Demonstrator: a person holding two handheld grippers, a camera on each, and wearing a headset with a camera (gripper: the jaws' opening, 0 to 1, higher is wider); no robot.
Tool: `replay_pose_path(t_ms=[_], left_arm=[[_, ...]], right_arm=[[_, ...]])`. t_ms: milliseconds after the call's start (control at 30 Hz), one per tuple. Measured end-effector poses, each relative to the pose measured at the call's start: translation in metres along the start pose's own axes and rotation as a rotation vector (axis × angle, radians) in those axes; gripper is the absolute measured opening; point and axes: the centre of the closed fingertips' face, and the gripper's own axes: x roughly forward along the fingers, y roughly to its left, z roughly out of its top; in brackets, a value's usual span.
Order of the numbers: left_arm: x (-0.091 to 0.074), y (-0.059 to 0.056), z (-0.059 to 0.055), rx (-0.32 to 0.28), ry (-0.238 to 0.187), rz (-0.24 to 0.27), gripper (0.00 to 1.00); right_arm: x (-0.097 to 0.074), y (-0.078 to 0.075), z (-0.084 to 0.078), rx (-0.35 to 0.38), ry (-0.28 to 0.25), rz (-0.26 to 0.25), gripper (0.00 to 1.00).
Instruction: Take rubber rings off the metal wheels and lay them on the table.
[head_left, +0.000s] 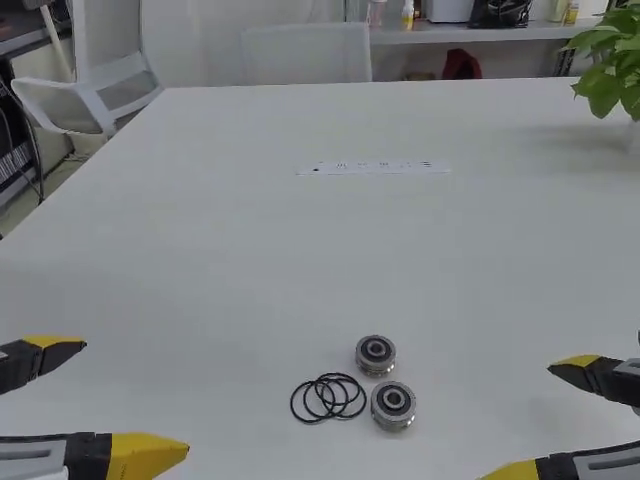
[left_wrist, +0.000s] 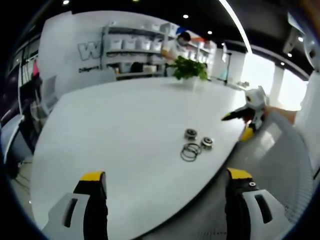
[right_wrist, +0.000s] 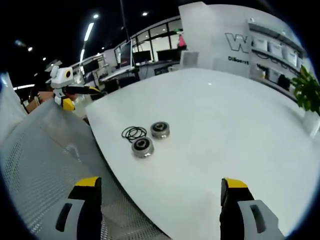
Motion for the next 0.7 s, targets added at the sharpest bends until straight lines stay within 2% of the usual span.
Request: replay_pose_path(t_ms=[133, 300, 700], left_arm=[[-0.0001, 0.0, 0.0002, -0.012, -0.005, 0.003, 1.0], [0.0011, -0.0016, -0.0029, 0.004, 0.017, 0.003, 1.0], [0.0019, -0.0042, -0.0056, 0.002, 0.027, -0.015, 1.0]], right_arm=[[0.0005, 0.003, 0.0, 0.003, -0.004, 0.004, 0.99], [0.0017, 0.0031, -0.0023, 0.005, 0.003, 0.009, 0.99], [0.0003, 0.0061, -0.0021, 0.029, 0.001, 0.005, 0.99]])
